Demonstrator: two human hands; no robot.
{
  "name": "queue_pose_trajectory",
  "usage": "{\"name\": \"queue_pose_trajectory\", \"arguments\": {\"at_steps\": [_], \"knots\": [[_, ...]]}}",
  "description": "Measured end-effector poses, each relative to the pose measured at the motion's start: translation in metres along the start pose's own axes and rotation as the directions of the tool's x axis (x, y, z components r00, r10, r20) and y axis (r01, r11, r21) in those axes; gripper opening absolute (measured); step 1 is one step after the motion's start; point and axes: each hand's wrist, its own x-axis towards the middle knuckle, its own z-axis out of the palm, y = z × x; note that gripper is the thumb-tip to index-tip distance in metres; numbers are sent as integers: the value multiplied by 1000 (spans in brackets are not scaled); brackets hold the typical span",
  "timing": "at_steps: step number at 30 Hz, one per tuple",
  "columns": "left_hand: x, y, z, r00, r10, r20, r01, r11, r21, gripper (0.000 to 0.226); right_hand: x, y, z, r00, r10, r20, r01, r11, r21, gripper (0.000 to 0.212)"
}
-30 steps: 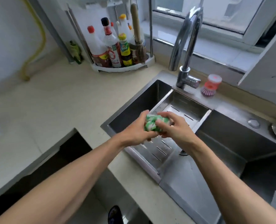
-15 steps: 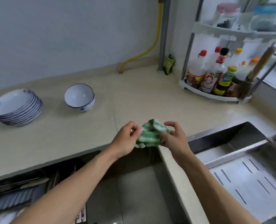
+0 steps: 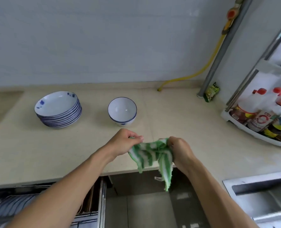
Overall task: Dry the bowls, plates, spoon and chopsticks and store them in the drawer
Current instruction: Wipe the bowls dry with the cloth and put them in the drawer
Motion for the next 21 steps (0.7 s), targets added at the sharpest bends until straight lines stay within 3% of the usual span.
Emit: {"name": "queue_pose_trajectory", "arguments": {"at_steps": [2, 3, 5, 7, 8, 10, 12, 15, 17, 18, 19, 21], "knots": [[10, 1, -14, 998, -14, -64, 13, 1000, -14, 21, 6, 1, 7, 993, 87, -80, -81, 993, 81, 19], [15, 1, -17, 993, -10, -118, 8, 1000, -20, 22, 7, 1, 10, 993, 118, -24, -114, 986, 123, 16], [24, 5, -18, 979, 18, -204, -27, 999, -41, 20, 2, -1, 17, 965, 129, 227, -172, 968, 182, 17], [33, 10, -15, 971, 46, -235, -59, 997, -48, 18, 5, -1, 22, 910, 65, 410, -124, 985, 120, 35], [37, 10, -12, 965, 63, -256, -77, 996, -43, 18, 8, -1, 24, 904, 12, 428, -55, 994, 90, 42], [47, 8, -9, 950, 54, -308, -65, 998, -24, 30, 22, -5, 28, 945, -85, 316, 56, 994, 99, 42], [53, 4, -7, 941, -33, -338, 51, 998, 44, 52, 38, -9, 27, 973, -133, 190, 96, 977, 189, 34], [59, -5, 0, 941, -246, -231, 280, 952, 127, 85, 60, -22, 22, 971, -148, 189, 84, 947, 309, 29], [63, -1, 9, 921, -385, -59, 381, 922, -69, 81, 73, -33, 19, 969, -109, 220, 31, 942, 334, 26], [63, 0, 13, 928, -372, 15, 368, 909, -194, 70, 76, -35, 20, 967, -98, 236, 7, 933, 360, 25], [70, 2, 18, 950, -311, 27, 303, 900, -314, 54, 83, -40, 20, 963, -90, 253, -10, 929, 369, 24], [86, 8, 23, 973, -210, -91, 154, 894, -422, 31, 98, -46, 16, 977, -117, 177, 65, 960, 273, 18]]}}
